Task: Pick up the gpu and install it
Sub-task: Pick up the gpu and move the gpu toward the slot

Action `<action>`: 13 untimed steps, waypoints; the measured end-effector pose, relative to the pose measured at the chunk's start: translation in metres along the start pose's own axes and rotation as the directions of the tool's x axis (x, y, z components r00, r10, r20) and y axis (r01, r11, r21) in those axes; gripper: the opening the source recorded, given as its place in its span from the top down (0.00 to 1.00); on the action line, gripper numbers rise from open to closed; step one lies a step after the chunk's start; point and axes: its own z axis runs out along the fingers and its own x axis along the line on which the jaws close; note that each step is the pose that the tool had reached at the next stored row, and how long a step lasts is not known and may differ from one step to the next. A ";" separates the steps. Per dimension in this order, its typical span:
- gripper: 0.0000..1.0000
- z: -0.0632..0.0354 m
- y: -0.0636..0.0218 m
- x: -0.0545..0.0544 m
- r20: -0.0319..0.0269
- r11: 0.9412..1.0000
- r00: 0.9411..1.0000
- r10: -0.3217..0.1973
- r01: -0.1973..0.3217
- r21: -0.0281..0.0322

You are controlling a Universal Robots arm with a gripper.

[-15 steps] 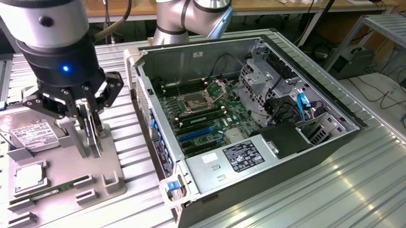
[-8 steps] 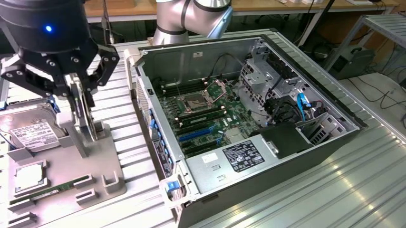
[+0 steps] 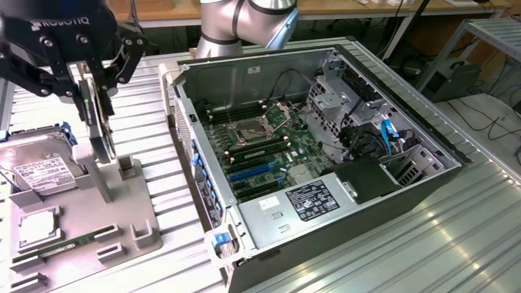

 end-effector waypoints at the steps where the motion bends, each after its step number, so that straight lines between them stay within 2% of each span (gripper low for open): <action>1: 0.72 -0.0031 0.0001 0.000 0.000 1.000 1.000 0.000 0.000 0.000; 5: 0.72 -0.0052 0.0002 0.000 0.000 1.000 1.000 0.000 0.000 0.000; 8: 0.72 -0.0052 -0.0001 -0.004 0.000 1.000 1.000 0.000 0.000 0.000; 13: 0.72 -0.0053 -0.0011 -0.019 0.000 1.000 1.000 0.000 0.000 0.000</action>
